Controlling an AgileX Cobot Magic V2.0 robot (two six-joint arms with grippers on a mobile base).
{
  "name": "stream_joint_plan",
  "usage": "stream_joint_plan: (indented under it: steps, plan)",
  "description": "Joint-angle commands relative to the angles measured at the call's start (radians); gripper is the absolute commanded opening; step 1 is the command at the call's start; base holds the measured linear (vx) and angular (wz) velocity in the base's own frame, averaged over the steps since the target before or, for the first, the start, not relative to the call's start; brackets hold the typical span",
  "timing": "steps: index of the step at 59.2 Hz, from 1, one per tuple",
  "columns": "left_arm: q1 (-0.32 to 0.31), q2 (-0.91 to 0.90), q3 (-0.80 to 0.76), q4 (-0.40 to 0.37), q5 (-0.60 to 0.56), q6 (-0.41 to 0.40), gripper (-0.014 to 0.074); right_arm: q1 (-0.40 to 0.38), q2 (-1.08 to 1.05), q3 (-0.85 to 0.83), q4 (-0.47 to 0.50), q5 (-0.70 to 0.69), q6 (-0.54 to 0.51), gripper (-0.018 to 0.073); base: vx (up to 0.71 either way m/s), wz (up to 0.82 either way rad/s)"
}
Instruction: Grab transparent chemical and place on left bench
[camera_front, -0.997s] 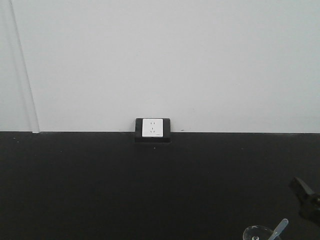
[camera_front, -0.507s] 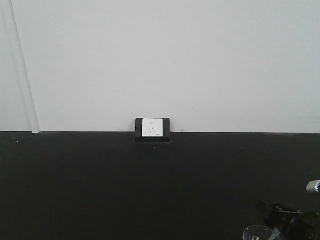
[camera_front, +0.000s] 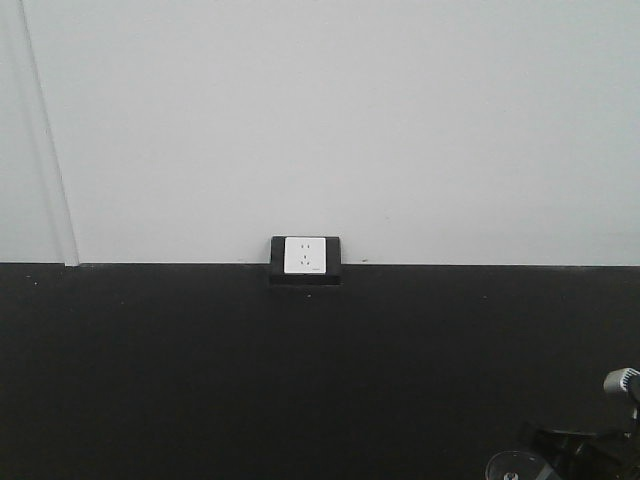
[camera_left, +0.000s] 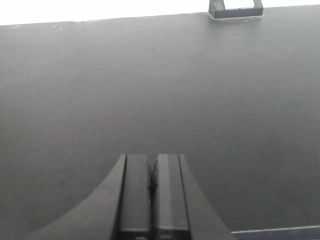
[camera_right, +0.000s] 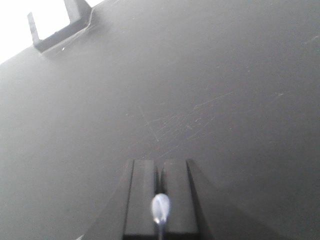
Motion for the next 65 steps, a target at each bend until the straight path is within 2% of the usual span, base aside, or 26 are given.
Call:
stream_joint_plan:
  steps: [1, 11, 19, 26, 31, 39, 47, 53, 60, 65]
  plan:
    - [-0.002, -0.019, 0.016, -0.001, -0.078, -0.008, -0.0003, -0.003, -0.029, -0.028, -0.007, -0.114, -0.017, -0.0010, 0.00, 0.00]
    - [-0.002, -0.019, 0.016, -0.001, -0.078, -0.008, -0.0003, -0.003, -0.079, -0.028, -0.007, -0.238, -0.129, -0.0004, 0.00, 0.00]
    - [-0.002, -0.019, 0.016, -0.001, -0.078, -0.008, -0.0003, -0.003, -0.174, -0.028, -0.043, -0.257, -0.201, -0.0004, 0.00, 0.00]
    - [-0.002, -0.019, 0.016, -0.001, -0.078, -0.008, -0.0003, -0.003, -0.286, -0.028, -0.157, -0.236, -0.249, -0.0004, 0.00, 0.00]
    - [-0.002, -0.019, 0.016, -0.001, -0.078, -0.008, -0.0003, -0.003, -0.368, -0.028, -0.256, -0.192, -0.243, -0.0004, 0.00, 0.00]
    - [-0.002, -0.019, 0.016, -0.001, -0.078, -0.008, -0.0003, -0.003, -0.514, -0.024, -0.443, -0.075, -0.150, -0.0004, 0.00, 0.00]
    - [-0.002, -0.019, 0.016, -0.001, -0.078, -0.008, -0.0003, -0.003, -0.663, 0.001, -0.631, 0.033, 0.064, -0.0004, 0.00, 0.00]
    - [-0.002, -0.019, 0.016, -0.001, -0.078, -0.008, -0.0003, -0.003, -0.757, 0.049, -0.776, 0.041, 0.194, -0.0004, 0.00, 0.00]
    - [-0.002, -0.019, 0.016, -0.001, -0.078, -0.008, -0.0003, -0.003, -0.842, 0.097, -0.876, 0.057, 0.300, -0.0004, 0.00, 0.00]
    - [-0.002, -0.019, 0.016, -0.001, -0.078, -0.008, -0.0003, -0.003, -0.883, 0.114, -0.891, 0.094, 0.340, -0.0004, 0.00, 0.00]
